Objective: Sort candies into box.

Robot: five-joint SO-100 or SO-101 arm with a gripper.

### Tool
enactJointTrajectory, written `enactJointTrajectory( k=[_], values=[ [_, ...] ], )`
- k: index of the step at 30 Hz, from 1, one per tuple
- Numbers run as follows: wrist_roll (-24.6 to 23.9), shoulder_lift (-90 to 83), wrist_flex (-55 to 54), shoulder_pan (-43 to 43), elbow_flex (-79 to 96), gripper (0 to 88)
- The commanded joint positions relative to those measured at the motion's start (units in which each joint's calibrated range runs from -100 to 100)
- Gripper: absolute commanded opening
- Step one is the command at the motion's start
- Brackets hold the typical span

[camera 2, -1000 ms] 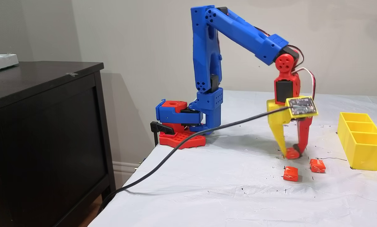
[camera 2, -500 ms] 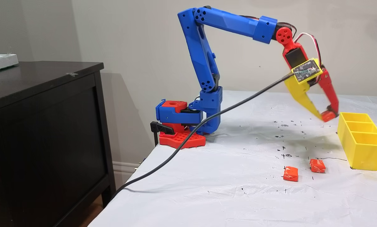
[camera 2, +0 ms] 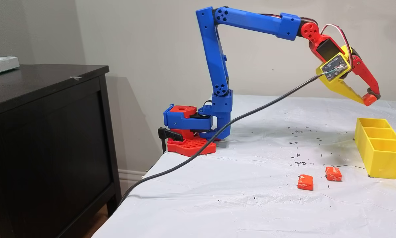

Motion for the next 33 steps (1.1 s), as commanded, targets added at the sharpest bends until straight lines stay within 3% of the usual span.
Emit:
enactJointTrajectory(
  k=[1,16,27,33],
  values=[
    [0.0,0.3,-1.6,-1.2,-5.7,0.1],
    [0.6,6.3,-1.1,-1.8,-8.2,1.4],
    [0.2,7.9,-0.7,-1.9,-8.4,28.5],
    [0.2,7.9,0.4,-1.9,-8.7,26.9]
  ],
)
